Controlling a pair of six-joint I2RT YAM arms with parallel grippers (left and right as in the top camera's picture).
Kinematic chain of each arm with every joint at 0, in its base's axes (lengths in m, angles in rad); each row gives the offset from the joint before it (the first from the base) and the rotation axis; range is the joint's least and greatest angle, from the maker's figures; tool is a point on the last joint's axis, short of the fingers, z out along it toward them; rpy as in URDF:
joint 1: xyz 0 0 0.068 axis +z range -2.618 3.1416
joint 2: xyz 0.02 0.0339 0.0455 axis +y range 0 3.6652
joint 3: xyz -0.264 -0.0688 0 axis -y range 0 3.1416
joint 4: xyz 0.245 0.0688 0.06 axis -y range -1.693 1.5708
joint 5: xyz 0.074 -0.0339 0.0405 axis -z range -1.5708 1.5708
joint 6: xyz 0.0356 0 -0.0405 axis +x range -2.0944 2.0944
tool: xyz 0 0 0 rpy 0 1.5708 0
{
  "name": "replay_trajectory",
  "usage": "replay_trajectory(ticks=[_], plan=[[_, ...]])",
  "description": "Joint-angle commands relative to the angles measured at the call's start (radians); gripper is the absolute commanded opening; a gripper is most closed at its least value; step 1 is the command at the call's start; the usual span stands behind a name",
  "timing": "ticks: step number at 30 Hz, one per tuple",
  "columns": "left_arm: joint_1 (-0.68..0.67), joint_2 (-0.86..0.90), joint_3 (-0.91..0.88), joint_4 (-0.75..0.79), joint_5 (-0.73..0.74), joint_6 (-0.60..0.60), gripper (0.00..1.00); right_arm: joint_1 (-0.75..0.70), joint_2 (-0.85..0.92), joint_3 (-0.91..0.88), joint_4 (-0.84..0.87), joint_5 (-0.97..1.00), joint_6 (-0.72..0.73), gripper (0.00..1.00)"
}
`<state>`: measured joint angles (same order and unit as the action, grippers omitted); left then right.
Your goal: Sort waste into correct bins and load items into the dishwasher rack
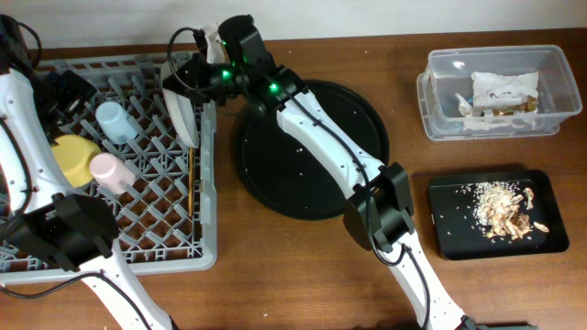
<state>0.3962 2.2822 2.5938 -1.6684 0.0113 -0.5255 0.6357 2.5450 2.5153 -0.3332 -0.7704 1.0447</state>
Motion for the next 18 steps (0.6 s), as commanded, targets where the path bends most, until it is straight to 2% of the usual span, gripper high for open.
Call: replay_trajectory(ticks=[1, 5, 6, 10, 12, 14, 18], plan=[[0.007, -0.005, 0.006, -0.002, 0.0, -0.012, 0.99, 0.005, -0.012, 0.001, -0.055, 0.058, -0.072, 0.27], [0.007, -0.005, 0.006, -0.002, 0.0, -0.012, 0.99, -0.004, -0.021, 0.006, -0.15, 0.182, -0.179, 0.66], [0.007, -0.005, 0.006, -0.002, 0.0, -0.012, 0.99, -0.017, -0.034, 0.006, -0.163, 0.18, -0.2, 0.71], [0.007, -0.005, 0.006, -0.002, 0.0, -0.012, 0.99, -0.087, -0.182, 0.006, -0.346, 0.247, -0.285, 0.73], [0.007, -0.005, 0.006, -0.002, 0.0, -0.012, 0.99, -0.128, -0.354, 0.006, -0.633, 0.543, -0.351, 0.73], [0.007, -0.005, 0.006, -0.002, 0.0, -0.012, 0.99, -0.157, -0.475, 0.006, -0.837, 0.765, -0.36, 0.82], [0.006, -0.005, 0.006, -0.002, 0.0, -0.012, 0.99, -0.213, -0.672, 0.006, -1.184, 1.016, -0.36, 0.99]])
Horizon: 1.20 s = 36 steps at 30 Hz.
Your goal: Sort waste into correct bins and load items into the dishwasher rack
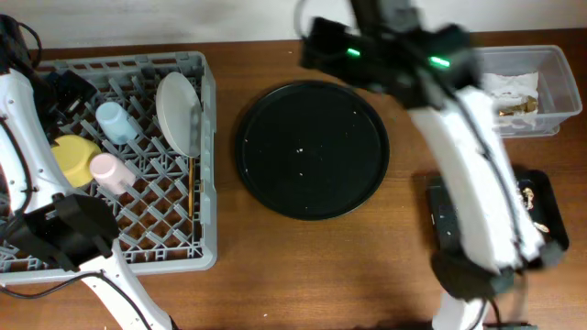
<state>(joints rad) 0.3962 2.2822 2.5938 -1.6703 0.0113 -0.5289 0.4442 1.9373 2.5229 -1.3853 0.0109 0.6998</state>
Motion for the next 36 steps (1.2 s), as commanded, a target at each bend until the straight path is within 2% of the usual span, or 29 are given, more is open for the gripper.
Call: replay_trajectory(ticks=[1, 2, 4, 6, 9, 10, 15, 19, 21, 22, 24, 27, 29, 30, 33, 36], plan=[[0.008, -0.005, 0.006, 0.0, 0.0, -0.009, 0.99, -0.028, -0.098, -0.002, -0.219, 0.279, -0.016, 0.99], [0.009, -0.005, 0.006, 0.0, 0.0, -0.009, 0.99, -0.033, -0.121, -0.002, -0.306, 0.312, -0.016, 0.98], [0.006, -0.005, 0.006, 0.0, 0.0, -0.008, 0.99, -0.032, -0.175, -0.032, -0.314, 0.196, -0.228, 0.98], [0.006, -0.005, 0.006, 0.0, 0.0, -0.009, 0.99, -0.032, -0.227, -0.071, -0.314, 0.122, -0.296, 0.98], [0.006, -0.005, 0.006, 0.0, 0.0, -0.008, 0.99, -0.032, -0.379, -0.243, -0.314, 0.103, -0.462, 0.98], [0.006, -0.005, 0.006, 0.0, 0.0, -0.008, 1.0, -0.032, -0.492, -0.37, -0.313, 0.035, -0.475, 0.98], [0.006, -0.005, 0.006, 0.0, 0.0, -0.009, 0.99, -0.033, -0.612, -0.388, -0.314, 0.049, -0.581, 0.98], [0.006, -0.005, 0.006, 0.0, 0.0, -0.008, 0.99, -0.033, -0.832, -0.42, -0.313, 0.053, -0.58, 0.98], [0.006, -0.005, 0.006, 0.0, 0.0, -0.009, 0.99, -0.042, -0.955, -0.487, -0.297, 0.084, -0.58, 0.99], [0.006, -0.005, 0.006, 0.0, 0.001, -0.009, 0.99, -0.091, -1.023, -0.561, -0.264, 0.087, -0.58, 0.98], [0.006, -0.005, 0.006, 0.0, 0.0, -0.008, 0.99, -0.171, -1.135, -0.718, -0.148, 0.087, -0.58, 0.98], [0.006, -0.005, 0.006, 0.0, 0.0, -0.008, 0.99, -0.265, -1.431, -1.209, 0.217, 0.069, -0.581, 0.98], [0.006, -0.005, 0.006, 0.0, 0.0, -0.008, 0.99, -0.304, -1.563, -1.464, 0.403, 0.031, -0.585, 0.98], [0.006, -0.005, 0.006, 0.0, 0.0, -0.009, 0.99, -0.327, -1.659, -1.669, 0.578, -0.006, -0.592, 0.98], [0.006, -0.005, 0.006, 0.0, 0.0, -0.009, 0.99, -0.373, -1.8, -2.019, 0.91, -0.099, -0.592, 0.98], [0.006, -0.005, 0.006, 0.0, 0.0, -0.008, 0.99, -0.392, -1.9, -2.284, 1.22, -0.137, -0.591, 0.98]])
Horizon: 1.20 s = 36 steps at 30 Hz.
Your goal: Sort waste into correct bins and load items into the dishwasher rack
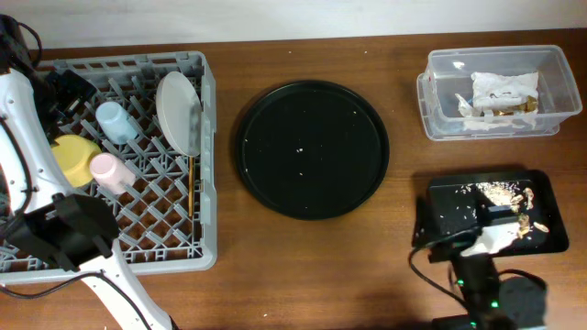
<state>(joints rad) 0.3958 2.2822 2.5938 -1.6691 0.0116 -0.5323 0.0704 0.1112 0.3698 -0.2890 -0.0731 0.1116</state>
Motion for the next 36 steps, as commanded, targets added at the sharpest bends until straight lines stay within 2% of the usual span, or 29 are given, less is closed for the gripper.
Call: replay_trajectory(ticks=[1, 3, 7, 10, 14, 32, 36], plan=[[0.006, -0.005, 0.006, -0.001, 0.0, -0.005, 0.99, -0.023, -0.1, -0.183, 0.19, -0.055, -0.003, 0.98], [0.006, -0.005, 0.006, -0.001, 0.0, -0.005, 0.99, -0.027, -0.108, -0.267, 0.323, -0.054, -0.003, 0.98], [0.006, -0.005, 0.006, -0.001, 0.0, -0.005, 0.99, -0.072, -0.108, -0.364, 0.435, -0.042, -0.003, 0.98], [0.006, -0.005, 0.006, -0.001, 0.0, -0.005, 0.99, -0.096, -0.108, -0.364, 0.393, -0.024, -0.003, 0.98], [0.006, -0.005, 0.006, -0.001, 0.0, -0.005, 0.99, -0.098, -0.108, -0.364, 0.218, -0.018, -0.003, 0.98], [0.006, -0.005, 0.006, -0.002, -0.012, -0.001, 1.0, -0.098, -0.106, -0.364, 0.218, -0.017, -0.003, 0.98], [-0.038, -0.045, -0.07, -0.017, -0.021, 0.136, 0.99, -0.098, -0.106, -0.364, 0.218, -0.017, -0.003, 0.98]])
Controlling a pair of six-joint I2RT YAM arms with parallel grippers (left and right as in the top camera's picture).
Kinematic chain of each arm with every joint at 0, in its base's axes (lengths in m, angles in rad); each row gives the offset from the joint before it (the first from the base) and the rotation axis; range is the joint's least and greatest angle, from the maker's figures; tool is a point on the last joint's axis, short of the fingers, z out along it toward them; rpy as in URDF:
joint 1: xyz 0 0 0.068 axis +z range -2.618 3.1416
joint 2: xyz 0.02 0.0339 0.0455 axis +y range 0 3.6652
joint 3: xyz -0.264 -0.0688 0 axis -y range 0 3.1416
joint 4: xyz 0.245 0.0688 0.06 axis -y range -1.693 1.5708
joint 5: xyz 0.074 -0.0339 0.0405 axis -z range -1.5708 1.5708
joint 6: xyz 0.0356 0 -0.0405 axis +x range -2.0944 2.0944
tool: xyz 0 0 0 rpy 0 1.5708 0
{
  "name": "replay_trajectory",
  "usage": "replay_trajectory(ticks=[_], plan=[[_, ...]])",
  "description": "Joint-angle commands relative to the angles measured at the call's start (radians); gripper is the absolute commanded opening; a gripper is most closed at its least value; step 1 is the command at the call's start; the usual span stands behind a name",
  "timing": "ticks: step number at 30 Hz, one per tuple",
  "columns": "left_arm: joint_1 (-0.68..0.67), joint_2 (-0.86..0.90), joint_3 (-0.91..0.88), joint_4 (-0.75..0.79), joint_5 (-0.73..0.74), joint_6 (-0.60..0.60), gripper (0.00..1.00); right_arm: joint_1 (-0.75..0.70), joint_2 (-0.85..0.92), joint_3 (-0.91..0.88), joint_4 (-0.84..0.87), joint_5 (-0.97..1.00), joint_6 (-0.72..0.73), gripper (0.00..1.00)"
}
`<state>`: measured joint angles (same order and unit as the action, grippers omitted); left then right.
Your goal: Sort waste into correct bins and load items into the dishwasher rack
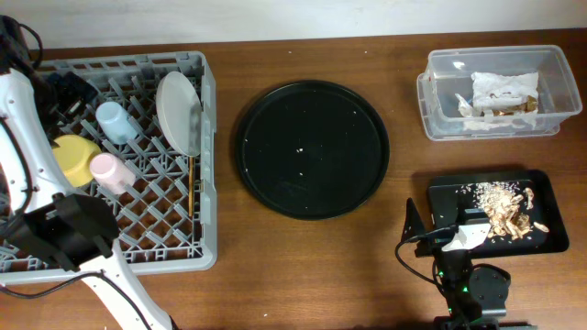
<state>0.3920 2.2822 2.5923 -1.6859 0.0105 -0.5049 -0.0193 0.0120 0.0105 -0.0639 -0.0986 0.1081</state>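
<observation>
The grey dishwasher rack at the left holds a white plate standing on edge, a blue cup, a pink cup, a yellow bowl and a thin wooden stick. My left arm reaches over the rack's left side; its black gripper end hangs at the back left, and how its jaws stand is unclear. My right arm is folded low at the front edge, beside the black rectangular tray; its fingers cannot be made out.
A round black tray lies mid-table with a few crumbs. A clear plastic bin at the back right holds crumpled paper. A black rectangular tray at the front right holds food scraps.
My right arm has drawn back a little further toward the front edge and now covers less of the rectangular tray. The rack's contents and the left arm are unchanged.
First my right arm reached across the round tray with its gripper at the white plate in the rack. Then the plate stood alone in the rack and the arm was swung over the back right. Later it was folded at the front right, where it remains.
</observation>
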Motion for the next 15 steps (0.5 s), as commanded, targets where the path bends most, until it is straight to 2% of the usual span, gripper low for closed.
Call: replay_trajectory(ticks=[1, 3, 4, 6, 8, 12, 15], plan=[[-0.063, -0.113, -0.189, 0.037, -0.06, 0.111, 0.99, -0.008, -0.006, -0.005, -0.007, 0.008, 0.0, 0.98], [-0.119, -0.268, -0.479, 0.232, -0.106, 0.111, 0.99, -0.008, -0.006, -0.005, -0.007, 0.008, 0.0, 0.98], [-0.156, -0.361, -0.66, 0.394, -0.113, 0.13, 0.99, -0.008, -0.006, -0.005, -0.007, 0.008, 0.0, 0.98], [-0.233, -0.581, -1.044, 0.745, -0.113, 0.232, 1.0, -0.008, -0.006, -0.005, -0.007, 0.008, 0.0, 0.98], [-0.295, -0.789, -1.345, 0.965, -0.113, 0.397, 0.99, -0.008, -0.006, -0.005, -0.007, 0.008, 0.0, 0.99], [-0.324, -1.099, -1.69, 1.048, -0.132, 0.424, 0.99, -0.008, -0.006, -0.005, -0.007, 0.008, 0.0, 0.98], [-0.324, -1.307, -1.92, 1.263, -0.131, 0.425, 0.99, -0.008, -0.006, -0.005, -0.007, 0.008, 0.0, 0.98]])
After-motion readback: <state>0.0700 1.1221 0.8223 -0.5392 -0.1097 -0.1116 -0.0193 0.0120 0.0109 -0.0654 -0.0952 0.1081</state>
